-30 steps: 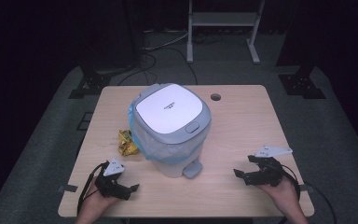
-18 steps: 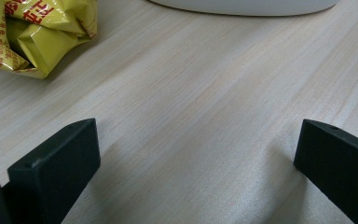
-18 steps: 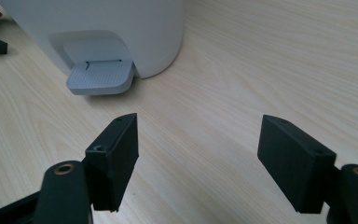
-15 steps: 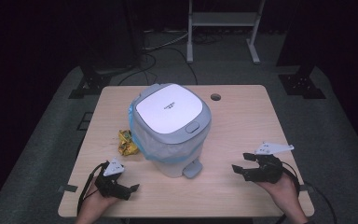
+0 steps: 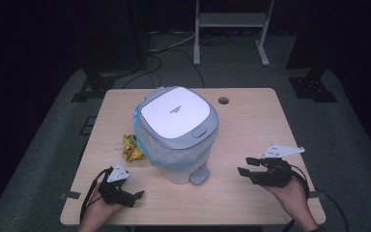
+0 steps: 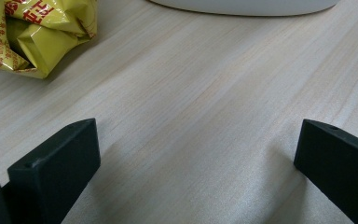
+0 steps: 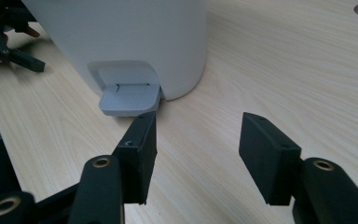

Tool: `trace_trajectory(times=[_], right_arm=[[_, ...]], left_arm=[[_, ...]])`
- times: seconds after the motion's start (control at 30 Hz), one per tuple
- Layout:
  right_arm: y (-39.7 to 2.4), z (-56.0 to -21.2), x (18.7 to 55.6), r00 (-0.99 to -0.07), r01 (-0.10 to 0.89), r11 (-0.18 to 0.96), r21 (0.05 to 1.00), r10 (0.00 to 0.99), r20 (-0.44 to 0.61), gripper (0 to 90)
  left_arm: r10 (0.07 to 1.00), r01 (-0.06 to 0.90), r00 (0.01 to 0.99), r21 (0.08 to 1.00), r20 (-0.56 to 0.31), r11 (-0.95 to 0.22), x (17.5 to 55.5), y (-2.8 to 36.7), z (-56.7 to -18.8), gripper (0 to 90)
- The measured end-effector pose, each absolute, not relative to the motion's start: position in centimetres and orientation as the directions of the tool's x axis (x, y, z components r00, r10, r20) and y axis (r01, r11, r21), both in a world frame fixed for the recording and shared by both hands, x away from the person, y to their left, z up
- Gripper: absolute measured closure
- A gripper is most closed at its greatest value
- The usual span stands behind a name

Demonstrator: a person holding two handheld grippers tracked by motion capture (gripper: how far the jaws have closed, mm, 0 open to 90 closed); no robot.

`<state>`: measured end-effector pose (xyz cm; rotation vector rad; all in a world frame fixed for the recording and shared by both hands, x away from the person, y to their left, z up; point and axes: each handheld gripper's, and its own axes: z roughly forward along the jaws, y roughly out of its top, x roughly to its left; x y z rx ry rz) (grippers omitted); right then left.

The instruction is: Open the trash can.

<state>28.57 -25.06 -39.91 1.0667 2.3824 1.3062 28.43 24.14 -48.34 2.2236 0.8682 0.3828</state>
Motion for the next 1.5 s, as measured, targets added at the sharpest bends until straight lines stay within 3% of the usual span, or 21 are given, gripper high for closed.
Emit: trace_trajectory(times=[0.7,1.4,1.5], right_arm=[[-24.3,-38.4,29.0,-0.741,0.474,0.333,0.815,0.651,0.165,63.5],[-23.6,-35.1,29.1,-0.783,0.419,0.310,0.853,0.600,0.166,89.4],[-23.3,-34.4,29.3,-0.794,0.410,0.307,0.859,0.584,0.170,89.8]], left_arm=[[0.683,0.473,0.730,0.709,0.017,-0.523,28.4,24.1,-48.3,0.0],[0.685,0.474,0.728,0.710,0.015,-0.520,28.4,24.1,-48.4,0.0],[0.685,0.475,0.728,0.710,0.015,-0.520,28.4,24.1,-48.4,0.0]])
